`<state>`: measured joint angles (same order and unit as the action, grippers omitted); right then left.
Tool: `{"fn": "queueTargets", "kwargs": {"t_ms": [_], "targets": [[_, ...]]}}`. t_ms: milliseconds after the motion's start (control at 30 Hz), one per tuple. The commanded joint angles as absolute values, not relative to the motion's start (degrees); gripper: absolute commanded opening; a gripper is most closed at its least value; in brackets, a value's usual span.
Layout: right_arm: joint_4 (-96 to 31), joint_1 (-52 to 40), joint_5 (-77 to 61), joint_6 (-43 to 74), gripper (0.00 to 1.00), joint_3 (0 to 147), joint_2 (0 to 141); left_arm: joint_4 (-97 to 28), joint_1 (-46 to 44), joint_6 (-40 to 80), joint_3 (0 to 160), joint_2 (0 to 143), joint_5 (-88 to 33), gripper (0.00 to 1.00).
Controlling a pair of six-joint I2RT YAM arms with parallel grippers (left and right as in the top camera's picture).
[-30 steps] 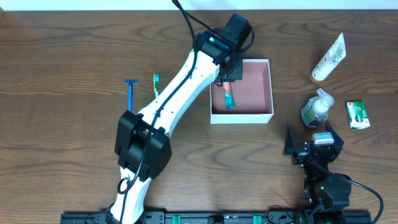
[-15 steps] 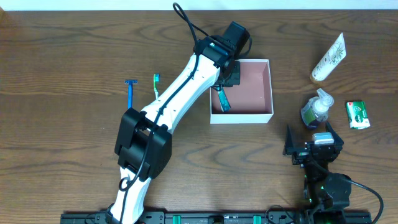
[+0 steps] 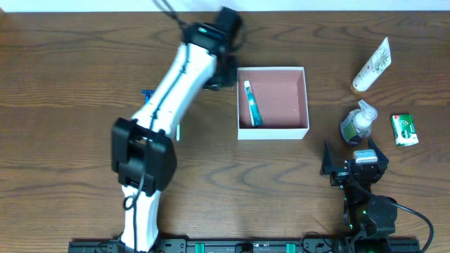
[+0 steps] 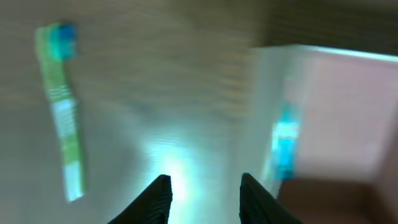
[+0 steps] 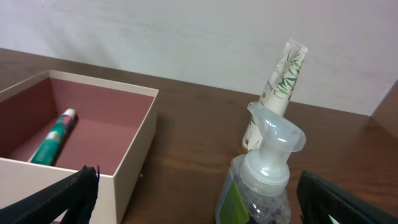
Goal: Pack container
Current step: 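Move the left gripper over the blue razor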
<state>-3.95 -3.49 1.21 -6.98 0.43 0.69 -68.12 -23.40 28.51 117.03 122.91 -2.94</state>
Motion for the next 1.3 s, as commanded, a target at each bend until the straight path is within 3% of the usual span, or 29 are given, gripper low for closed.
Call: {"fn": "queueTargets", "kwargs": {"t_ms": [0, 667, 867, 1267], "targets": [[-4.14, -2.92, 1.04, -7.79, 0.99, 0.32, 0.32, -70.52, -18.22, 27.86, 116.84, 120.86, -2.07, 0.38], [-4.14, -2.92, 1.04, -7.79, 0.99, 0.32, 0.32, -69.52, 1.43, 11.11, 99.72, 120.99, -1.91, 0.45], [-4.14, -2.92, 1.04, -7.79, 0.99, 0.32, 0.32, -64.75, 3.68, 1.58, 98.21, 121.08, -1.85, 0.46], [-4.14, -2.92, 1.04, -7.79, 0.99, 0.32, 0.32, -61.93, 5.72, -0.32, 94.91, 122.87, -1.91, 0.45]]}}
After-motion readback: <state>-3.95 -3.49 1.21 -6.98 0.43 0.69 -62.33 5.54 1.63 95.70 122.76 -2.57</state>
